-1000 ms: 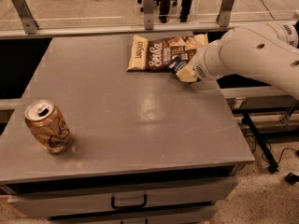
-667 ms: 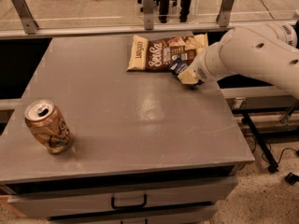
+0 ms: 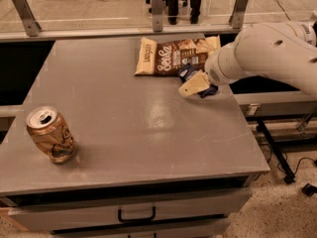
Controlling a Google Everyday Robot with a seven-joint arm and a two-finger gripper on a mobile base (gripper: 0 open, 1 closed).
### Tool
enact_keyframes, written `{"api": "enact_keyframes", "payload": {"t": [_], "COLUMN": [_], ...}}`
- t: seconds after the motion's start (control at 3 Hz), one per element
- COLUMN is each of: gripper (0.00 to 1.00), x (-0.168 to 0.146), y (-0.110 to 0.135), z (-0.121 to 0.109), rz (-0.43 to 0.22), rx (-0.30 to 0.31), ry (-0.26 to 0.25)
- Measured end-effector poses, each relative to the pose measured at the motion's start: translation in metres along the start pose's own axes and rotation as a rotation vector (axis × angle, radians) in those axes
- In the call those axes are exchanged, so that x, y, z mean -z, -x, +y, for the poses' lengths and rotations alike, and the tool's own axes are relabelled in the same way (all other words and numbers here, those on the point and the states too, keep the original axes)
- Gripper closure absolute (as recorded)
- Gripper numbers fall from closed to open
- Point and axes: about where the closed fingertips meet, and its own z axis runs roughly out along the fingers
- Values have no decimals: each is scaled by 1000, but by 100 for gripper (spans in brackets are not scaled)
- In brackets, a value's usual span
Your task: Move rxbar blueberry near brown chip bag
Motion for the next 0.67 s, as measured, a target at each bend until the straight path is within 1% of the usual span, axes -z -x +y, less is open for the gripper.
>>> {"api": "enact_keyframes", "payload": {"t": [0.33,0.67], "gripper": [0,0], "x": [20,78], "y": [14,41], "z": [-21,-61], "rz": [-64,-208], "rx": [-34,-64], "ry": [-21,-80]}}
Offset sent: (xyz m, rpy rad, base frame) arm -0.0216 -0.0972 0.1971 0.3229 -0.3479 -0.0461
